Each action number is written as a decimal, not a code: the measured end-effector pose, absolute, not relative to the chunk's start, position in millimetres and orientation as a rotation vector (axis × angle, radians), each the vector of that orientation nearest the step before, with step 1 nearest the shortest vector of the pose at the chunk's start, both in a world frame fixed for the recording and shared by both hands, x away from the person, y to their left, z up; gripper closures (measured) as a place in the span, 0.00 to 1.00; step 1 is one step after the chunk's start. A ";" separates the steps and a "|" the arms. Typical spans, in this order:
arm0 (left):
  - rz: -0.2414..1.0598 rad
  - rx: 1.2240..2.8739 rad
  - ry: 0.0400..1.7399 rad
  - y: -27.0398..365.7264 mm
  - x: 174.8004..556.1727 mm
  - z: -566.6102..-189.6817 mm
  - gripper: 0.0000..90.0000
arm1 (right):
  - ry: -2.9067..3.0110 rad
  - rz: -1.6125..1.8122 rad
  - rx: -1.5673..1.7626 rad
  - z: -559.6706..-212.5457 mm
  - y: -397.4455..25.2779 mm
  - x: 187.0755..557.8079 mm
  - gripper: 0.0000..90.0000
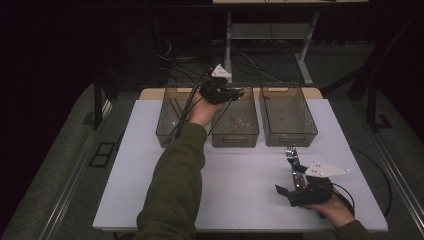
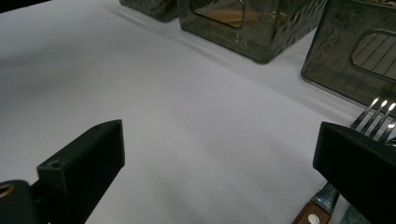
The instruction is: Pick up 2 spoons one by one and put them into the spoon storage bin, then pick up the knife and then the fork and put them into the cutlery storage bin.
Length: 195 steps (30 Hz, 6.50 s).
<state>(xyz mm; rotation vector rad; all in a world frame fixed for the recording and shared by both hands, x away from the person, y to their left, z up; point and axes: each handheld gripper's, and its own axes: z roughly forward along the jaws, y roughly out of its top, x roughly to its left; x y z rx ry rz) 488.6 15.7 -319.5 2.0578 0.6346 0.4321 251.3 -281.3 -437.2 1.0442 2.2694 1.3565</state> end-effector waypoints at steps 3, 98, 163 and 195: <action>0.439 2.087 0.643 9.8 499.2 -325.9 0.98 | 2.263 1.361 1.045 -436.7 -281.8 251.2 0.02; 0.228 2.027 0.708 161.4 281.2 -434.9 0.01 | 2.452 1.150 1.111 -426.3 -284.1 250.0 0.62; 0.215 2.015 0.712 163.0 280.6 -432.1 0.00 | 2.539 0.725 1.215 -434.8 -325.2 254.5 1.00; 0.162 2.032 0.675 160.2 274.5 -437.6 0.00 | 2.542 0.940 1.136 -405.5 -339.5 275.9 0.51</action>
